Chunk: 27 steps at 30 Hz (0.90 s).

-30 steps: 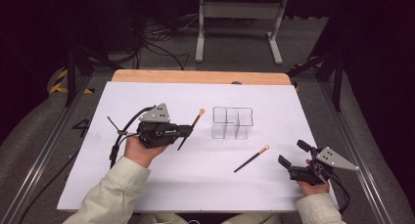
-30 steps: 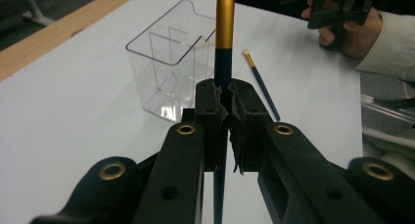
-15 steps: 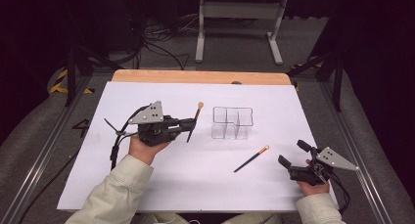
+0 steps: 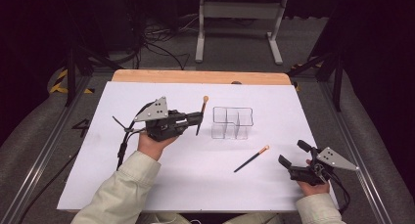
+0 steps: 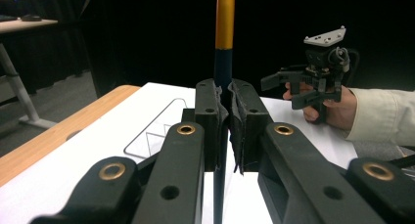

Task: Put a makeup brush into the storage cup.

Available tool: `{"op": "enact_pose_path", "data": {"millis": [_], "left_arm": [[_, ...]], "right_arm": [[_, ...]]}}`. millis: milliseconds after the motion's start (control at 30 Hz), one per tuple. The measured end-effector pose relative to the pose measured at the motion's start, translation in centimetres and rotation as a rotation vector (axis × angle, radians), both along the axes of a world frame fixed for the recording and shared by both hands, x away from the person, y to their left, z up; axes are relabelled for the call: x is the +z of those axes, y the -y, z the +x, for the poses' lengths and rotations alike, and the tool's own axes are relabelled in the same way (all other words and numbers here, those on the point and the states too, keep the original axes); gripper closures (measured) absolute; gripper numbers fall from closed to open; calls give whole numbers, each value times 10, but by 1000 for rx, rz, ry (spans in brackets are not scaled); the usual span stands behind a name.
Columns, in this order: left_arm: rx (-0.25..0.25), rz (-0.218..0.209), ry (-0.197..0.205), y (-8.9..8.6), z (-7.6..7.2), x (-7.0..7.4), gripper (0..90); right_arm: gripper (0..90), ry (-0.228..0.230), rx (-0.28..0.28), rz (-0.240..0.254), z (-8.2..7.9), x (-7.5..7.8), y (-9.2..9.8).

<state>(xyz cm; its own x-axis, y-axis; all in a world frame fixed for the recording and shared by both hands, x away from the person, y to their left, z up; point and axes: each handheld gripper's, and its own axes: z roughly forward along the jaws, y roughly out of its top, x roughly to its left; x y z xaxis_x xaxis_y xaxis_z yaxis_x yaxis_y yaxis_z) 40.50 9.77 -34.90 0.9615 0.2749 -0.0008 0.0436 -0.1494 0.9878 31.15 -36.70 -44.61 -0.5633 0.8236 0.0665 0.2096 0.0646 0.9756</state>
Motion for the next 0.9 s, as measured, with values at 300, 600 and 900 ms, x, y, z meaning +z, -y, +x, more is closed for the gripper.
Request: {"op": "enact_pose_path", "data": {"millis": [300, 600, 900], "left_arm": [[-11, -5, -9, 19, 13, 4, 829], [-20, -21, 4, 33, 23, 10, 829], [-7, -45, -2, 43, 37, 11, 829]], "right_arm": [[16, 0, -5, -1, -1, 0, 0], [16, 0, -4, 3, 0, 0, 0], [16, 0, -1, 5, 0, 0, 0]]}}
